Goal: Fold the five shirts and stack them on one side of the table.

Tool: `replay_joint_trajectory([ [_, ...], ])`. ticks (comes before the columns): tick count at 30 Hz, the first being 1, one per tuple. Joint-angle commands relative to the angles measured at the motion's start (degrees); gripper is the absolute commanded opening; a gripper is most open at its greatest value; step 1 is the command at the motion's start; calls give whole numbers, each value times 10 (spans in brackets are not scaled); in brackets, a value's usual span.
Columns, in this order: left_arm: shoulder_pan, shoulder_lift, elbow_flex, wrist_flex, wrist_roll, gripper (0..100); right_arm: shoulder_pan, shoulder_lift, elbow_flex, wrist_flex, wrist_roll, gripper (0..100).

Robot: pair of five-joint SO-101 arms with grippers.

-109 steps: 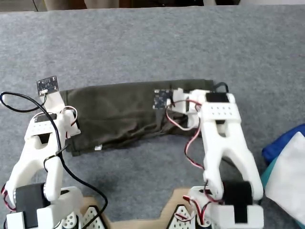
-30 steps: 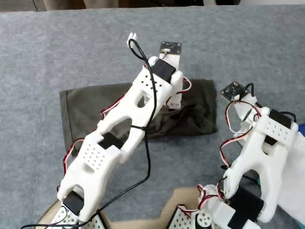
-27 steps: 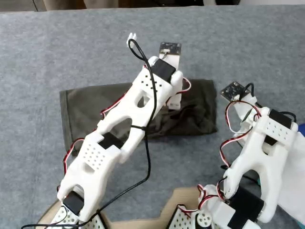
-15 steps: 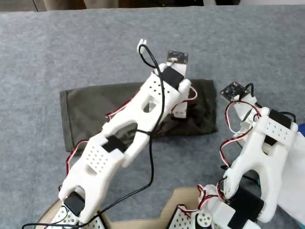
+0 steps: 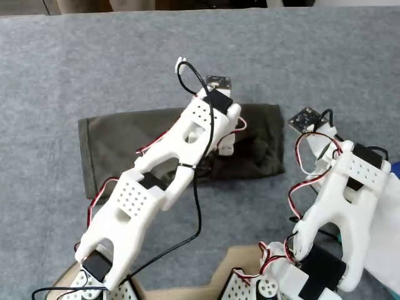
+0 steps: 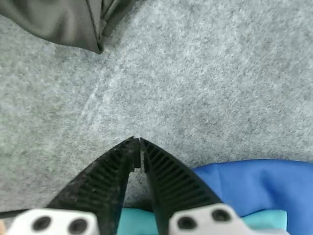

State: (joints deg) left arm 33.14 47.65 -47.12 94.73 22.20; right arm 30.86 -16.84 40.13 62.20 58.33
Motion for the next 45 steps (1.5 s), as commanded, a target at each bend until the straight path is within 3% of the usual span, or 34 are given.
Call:
replay_joint_trajectory([
  [1,-15,-8,-45,5,5,43,-8,-23,-7,-21,-16,5],
  [12,-44,-2,-121,31,3,46,-233,37,-79,-58,-167,5],
  [21,-47,18,-124,30,3,46,-234,217,-305,-2,-223,15],
  [31,-52,44,-126,31,6,46,-282,356,-551,171,-250,157],
  [37,-76,44,-127,39,39,46,-289,414,-600,185,-251,168],
  [45,-85,44,-127,40,53,43,-237,399,-596,209,-253,167],
])
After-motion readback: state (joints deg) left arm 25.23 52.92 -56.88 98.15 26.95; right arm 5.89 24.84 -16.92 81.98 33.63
